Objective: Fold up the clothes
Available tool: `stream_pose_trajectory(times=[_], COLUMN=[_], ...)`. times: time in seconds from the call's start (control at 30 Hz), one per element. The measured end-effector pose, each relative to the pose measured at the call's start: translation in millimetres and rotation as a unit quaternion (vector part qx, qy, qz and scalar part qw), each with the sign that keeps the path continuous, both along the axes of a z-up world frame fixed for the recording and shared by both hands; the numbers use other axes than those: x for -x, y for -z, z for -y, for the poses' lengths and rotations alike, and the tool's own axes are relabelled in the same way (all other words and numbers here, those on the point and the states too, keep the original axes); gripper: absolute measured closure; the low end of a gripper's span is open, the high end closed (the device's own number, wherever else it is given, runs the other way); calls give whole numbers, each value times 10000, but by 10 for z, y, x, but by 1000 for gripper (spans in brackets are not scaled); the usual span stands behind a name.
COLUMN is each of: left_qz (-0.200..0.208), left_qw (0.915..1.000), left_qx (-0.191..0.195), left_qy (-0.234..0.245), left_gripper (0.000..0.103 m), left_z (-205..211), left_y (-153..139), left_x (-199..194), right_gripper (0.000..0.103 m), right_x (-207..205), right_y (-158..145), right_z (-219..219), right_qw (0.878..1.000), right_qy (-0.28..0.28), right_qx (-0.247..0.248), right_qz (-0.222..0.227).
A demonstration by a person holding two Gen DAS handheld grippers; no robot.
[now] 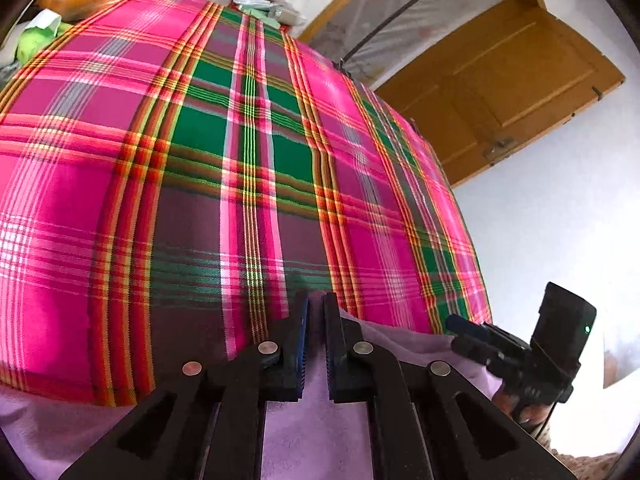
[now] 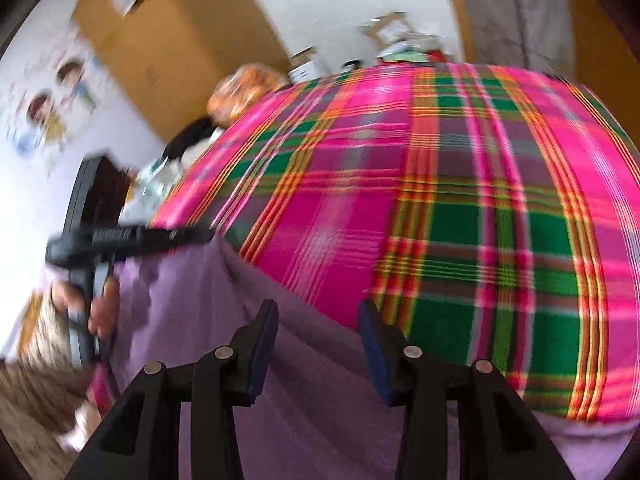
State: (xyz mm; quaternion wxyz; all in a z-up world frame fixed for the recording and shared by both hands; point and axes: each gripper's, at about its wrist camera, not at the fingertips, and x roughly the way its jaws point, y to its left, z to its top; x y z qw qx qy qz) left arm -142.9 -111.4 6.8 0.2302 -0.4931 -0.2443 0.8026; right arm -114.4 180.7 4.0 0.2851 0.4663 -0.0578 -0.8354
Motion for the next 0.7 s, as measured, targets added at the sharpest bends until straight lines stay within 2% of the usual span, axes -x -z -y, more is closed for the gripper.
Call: stream_pose_trajectory(times=[0.13,0.27,0.33,0.4,0.47,0.6,0.7], left_qz=[138,211,240,295,347,368,365], left_qw=[9999,9998,9997,9995,9992,9992,9991], left_qx=[9,-26,-44,-97,-149,-146,-157], left_qy=[-31,-65,-82,-99,-113,-113,-152], left_gripper=[95,95,95,95,95,94,84], left_z=[-10,-15,-19,-2,18,27,27], left_y=[57,83,92,103,111,102,84], left_x=[43,70,81,100,116,107,103], right_gripper=[69,70,70,74,94,99,100], right_x=[-117,-234,-184,-149,-158,-171,-106], right_y=[12,68,96,105,111,80,55], right_z=[196,414,499,510,545,584,509], right_qw=[9965,9867,9852,9870,9864,9847,9886], right_qy=[-641,-1140,-1161,-1121,-1173,-1111,-724], right_qx=[-487,-1043,-1142,-1034,-1023,-1121,-1024], right_qz=[-230,-507,-538,-505,-527,-737,-831])
